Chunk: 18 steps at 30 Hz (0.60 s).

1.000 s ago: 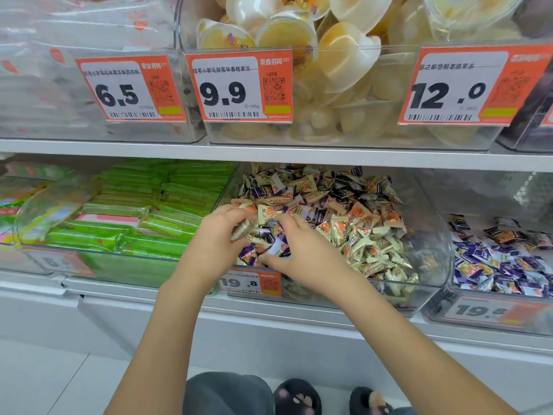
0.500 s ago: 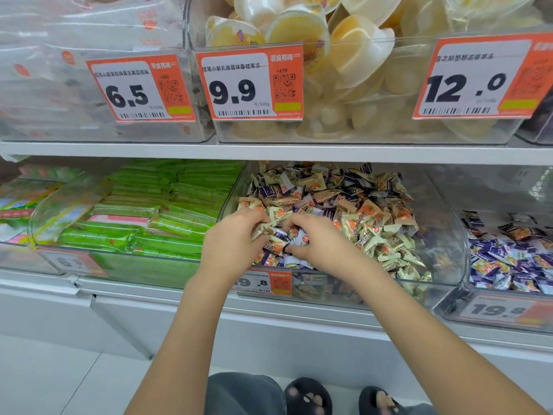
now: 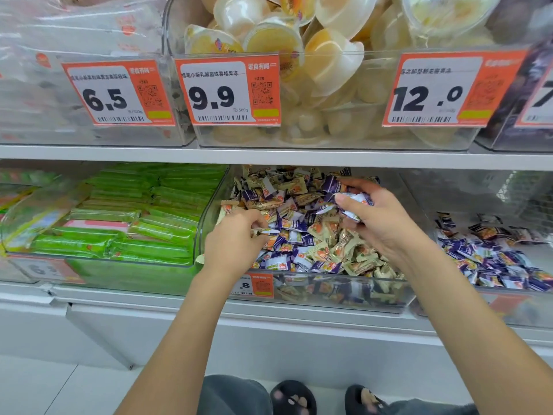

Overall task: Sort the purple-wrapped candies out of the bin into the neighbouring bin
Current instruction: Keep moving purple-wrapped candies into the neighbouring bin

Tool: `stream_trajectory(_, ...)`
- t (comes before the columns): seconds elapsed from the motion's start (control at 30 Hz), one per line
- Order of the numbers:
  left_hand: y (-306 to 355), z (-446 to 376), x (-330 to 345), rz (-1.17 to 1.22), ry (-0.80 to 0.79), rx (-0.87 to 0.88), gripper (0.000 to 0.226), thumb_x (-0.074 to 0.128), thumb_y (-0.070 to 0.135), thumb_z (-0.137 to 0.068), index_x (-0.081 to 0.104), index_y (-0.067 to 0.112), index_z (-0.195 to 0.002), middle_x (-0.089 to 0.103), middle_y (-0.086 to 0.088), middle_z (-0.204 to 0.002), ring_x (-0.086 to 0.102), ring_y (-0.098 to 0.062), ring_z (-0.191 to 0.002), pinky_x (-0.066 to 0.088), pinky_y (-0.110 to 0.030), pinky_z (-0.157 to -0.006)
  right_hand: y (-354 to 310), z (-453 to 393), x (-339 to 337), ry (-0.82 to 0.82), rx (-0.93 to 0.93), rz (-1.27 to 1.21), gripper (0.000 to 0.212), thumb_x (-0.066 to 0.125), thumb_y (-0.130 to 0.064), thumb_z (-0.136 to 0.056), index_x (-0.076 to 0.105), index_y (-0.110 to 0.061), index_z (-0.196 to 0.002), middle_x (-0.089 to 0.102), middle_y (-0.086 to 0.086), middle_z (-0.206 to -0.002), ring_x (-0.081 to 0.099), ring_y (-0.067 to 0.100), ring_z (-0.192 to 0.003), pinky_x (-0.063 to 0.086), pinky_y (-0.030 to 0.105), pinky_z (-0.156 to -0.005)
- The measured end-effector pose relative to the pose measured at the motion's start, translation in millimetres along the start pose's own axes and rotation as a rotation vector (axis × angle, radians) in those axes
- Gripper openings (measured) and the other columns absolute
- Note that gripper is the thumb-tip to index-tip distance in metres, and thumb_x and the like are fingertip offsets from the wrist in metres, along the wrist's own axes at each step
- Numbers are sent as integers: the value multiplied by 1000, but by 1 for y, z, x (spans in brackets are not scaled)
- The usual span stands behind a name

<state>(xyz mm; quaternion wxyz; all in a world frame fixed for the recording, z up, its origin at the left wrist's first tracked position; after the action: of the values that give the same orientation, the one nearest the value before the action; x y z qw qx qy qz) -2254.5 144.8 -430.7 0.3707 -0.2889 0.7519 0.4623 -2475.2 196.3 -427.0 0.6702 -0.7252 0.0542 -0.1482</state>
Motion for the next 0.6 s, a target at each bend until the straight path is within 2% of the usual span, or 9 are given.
stream_trajectory(0.07, 4, 1, 0, -26, 16, -11, 11, 67, 30, -82, 57, 33, -85, 59, 11, -90, 57, -17, -85, 42, -28, -63, -8, 5, -14, 37, -24, -6, 22, 64, -6, -88, 62, -19, -105, 59, 3, -99, 62, 7, -70, 46, 17, -51)
stream_trajectory(0.17, 16, 1, -9, -31, 120, 16, 13, 66, 36, -82, 57, 26, -82, 54, 11, -69, 54, -20, -77, 41, -30, -61, -24, 18, -43, 127, -63, 76, 22, 64, -9, -88, 61, -17, -108, 65, -2, -90, 65, 2, -69, 53, 20, -59)
stream_trajectory(0.2, 24, 1, -12, -15, 156, 59, 14, 67, 35, -81, 58, 24, -80, 51, 13, -66, 52, -20, -77, 39, -31, -62, -30, 23, -56, 176, -87, 134, 19, 66, -12, -88, 62, -19, -105, 66, -2, -89, 65, 5, -71, 55, 24, -65)
stream_trajectory(0.27, 44, 3, -13, 27, 176, 158, 14, 68, 32, -82, 59, 22, -79, 55, 13, -72, 51, -18, -81, 37, -31, -64, -44, 37, -84, 276, -146, 267, 13, 69, -17, -86, 63, -26, -94, 68, 4, -93, 63, 11, -76, 54, 31, -74)
stream_trajectory(0.3, 54, 4, -10, 56, 171, 190, 13, 68, 32, -82, 60, 21, -80, 57, 12, -75, 51, -17, -81, 39, -31, -65, -51, 44, -96, 308, -179, 311, 12, 69, -19, -86, 63, -28, -91, 67, 5, -93, 62, 10, -75, 53, 28, -73)
stream_trajectory(0.37, 73, 7, -5, 128, 169, 221, 14, 68, 31, -83, 59, 21, -80, 52, 16, -73, 50, -14, -78, 39, -30, -63, -61, 56, -118, 345, -241, 377, 14, 68, -19, -87, 65, -32, -93, 66, 0, -91, 60, 0, -67, 51, 14, -62)
stream_trajectory(0.4, 82, 7, -1, 165, 161, 229, 14, 67, 31, -84, 58, 22, -80, 49, 18, -72, 49, -13, -75, 37, -29, -62, -64, 61, -130, 364, -253, 400, 17, 67, -18, -87, 65, -32, -97, 66, -2, -92, 60, -2, -66, 48, 12, -57)
stream_trajectory(0.5, 110, 8, 16, 297, 103, 228, 12, 68, 31, -84, 58, 24, -81, 49, 16, -69, 48, -9, -68, 40, -29, -59, -57, 68, -166, 417, -208, 497, 19, 62, -18, -91, 66, -36, -97, 63, -8, -95, 54, 9, -72, 45, 22, -59)
stream_trajectory(0.6, 135, 11, 32, 411, 45, 220, 10, 69, 33, -82, 59, 29, -81, 55, 8, -69, 52, -8, -66, 44, -30, -61, -43, 66, -187, 416, -140, 577, 22, 54, -18, -95, 66, -37, -91, 61, -9, -94, 52, 4, -69, 41, 19, -55)
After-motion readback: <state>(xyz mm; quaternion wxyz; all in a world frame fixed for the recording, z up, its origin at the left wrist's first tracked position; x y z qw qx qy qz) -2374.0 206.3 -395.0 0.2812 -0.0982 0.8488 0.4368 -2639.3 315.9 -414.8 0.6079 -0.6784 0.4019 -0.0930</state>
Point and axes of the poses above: each hand's wrist, its own z-axis away from the middle knuckle, its own x-axis out of the palm, y = z × x, the point moved 9 cm from there along -z, towards the middle knuckle
